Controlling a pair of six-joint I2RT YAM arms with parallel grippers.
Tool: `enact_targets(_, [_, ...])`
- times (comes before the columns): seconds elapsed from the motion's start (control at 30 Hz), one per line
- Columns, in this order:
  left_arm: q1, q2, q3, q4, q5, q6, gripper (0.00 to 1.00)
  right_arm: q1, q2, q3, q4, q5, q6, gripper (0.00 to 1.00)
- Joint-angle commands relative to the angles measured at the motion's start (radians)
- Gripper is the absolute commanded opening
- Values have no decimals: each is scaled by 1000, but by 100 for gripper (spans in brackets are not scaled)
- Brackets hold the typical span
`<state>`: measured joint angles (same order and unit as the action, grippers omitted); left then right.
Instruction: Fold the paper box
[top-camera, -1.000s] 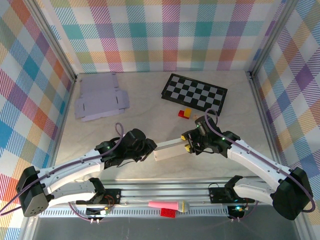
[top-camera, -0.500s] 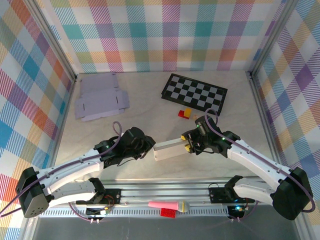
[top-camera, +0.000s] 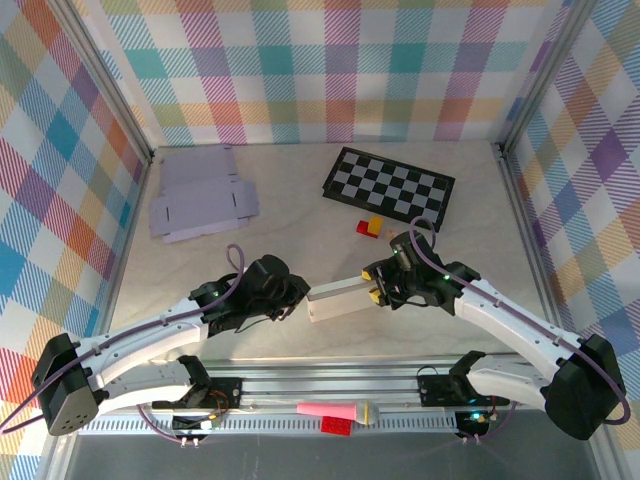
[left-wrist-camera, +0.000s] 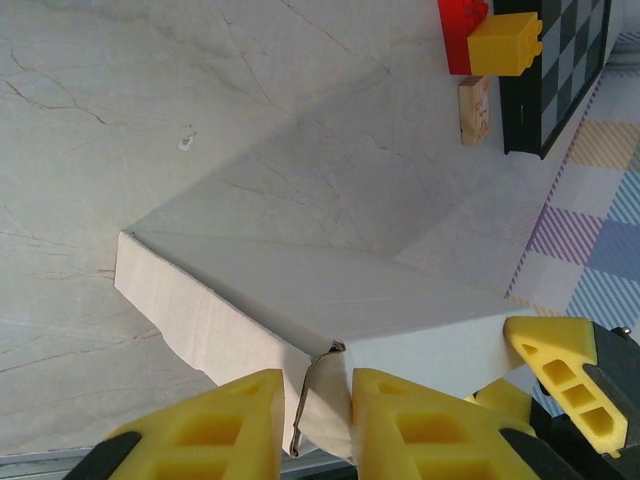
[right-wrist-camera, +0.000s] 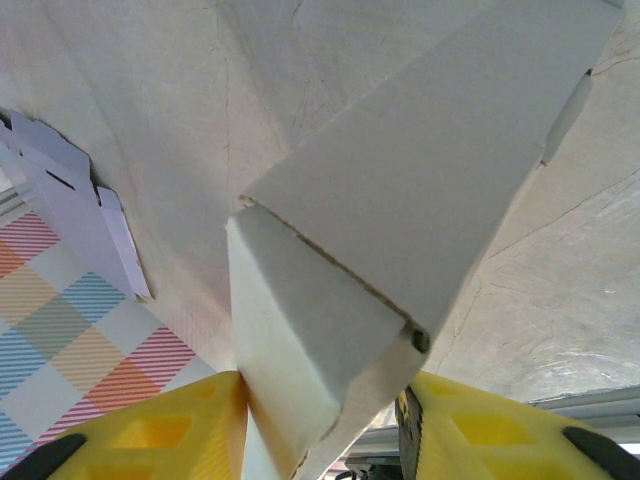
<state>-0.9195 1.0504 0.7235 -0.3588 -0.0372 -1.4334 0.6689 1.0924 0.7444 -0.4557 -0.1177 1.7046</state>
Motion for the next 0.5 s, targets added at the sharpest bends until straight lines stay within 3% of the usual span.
enact_targets(0.0, [-1,-7,-29,-16,16,-14,23,6,33,-14,-115,10,-8,43])
enact_targets(0.47, [-28,0,-47,-31,35,21,17,5,42,-10,-117,9,-6,43])
